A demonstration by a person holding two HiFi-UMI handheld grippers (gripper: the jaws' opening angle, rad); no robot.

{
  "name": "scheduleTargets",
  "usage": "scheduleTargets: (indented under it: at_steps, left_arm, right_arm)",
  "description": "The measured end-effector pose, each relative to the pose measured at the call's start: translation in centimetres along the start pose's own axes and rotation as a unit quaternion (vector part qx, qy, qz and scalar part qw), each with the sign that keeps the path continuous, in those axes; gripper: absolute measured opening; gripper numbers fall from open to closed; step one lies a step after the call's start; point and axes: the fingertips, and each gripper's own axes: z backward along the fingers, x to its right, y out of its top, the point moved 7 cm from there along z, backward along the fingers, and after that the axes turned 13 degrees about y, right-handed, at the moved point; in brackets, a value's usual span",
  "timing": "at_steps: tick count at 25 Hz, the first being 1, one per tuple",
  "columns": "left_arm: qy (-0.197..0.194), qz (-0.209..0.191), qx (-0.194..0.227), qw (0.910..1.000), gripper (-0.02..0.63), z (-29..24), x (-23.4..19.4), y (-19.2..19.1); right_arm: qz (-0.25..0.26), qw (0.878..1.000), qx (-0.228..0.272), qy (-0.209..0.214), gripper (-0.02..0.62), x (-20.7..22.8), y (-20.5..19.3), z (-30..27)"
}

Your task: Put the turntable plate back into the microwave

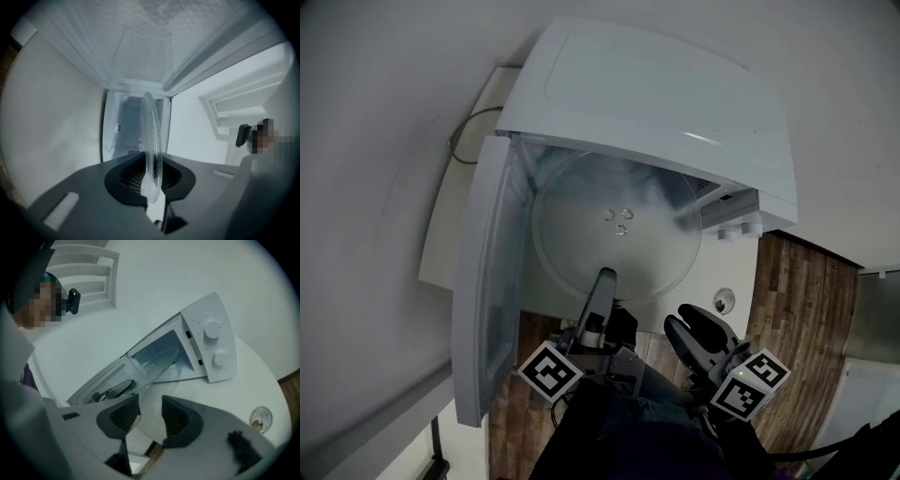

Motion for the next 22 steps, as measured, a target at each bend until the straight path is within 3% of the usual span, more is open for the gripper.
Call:
scheduleTargets:
  at_steps: [5, 7, 15, 22]
  left_arm:
    - [0.001, -0.002, 0.01, 0.9999, 0.044, -2.3, -0.8, 0.7]
    - [0.001, -0.001, 0.011, 0.9999, 0.046, -3.3, -1.1, 0.8]
    - [0.002, -0.038, -0.001, 0.9993, 0.051, -7.6, -1.9, 2.7]
    - [0.018, -0.028, -0.001, 0.9995, 0.052, -10.8, -3.2, 3.3]
  right_arm:
    - [0.096, 0.994, -0.056, -0.024, 0.026, -1.3, 0.0, -0.7]
    - [0.119, 0.99, -0.075, -0.026, 0.018, -1.8, -0.4, -1.2]
    - [0.128, 0.985, -0.116, -0.015, 0.009, -1.5, -1.8, -1.9]
    - [0.168, 0.973, -0.159, -0.006, 0.009, -2.0, -1.8, -4.2]
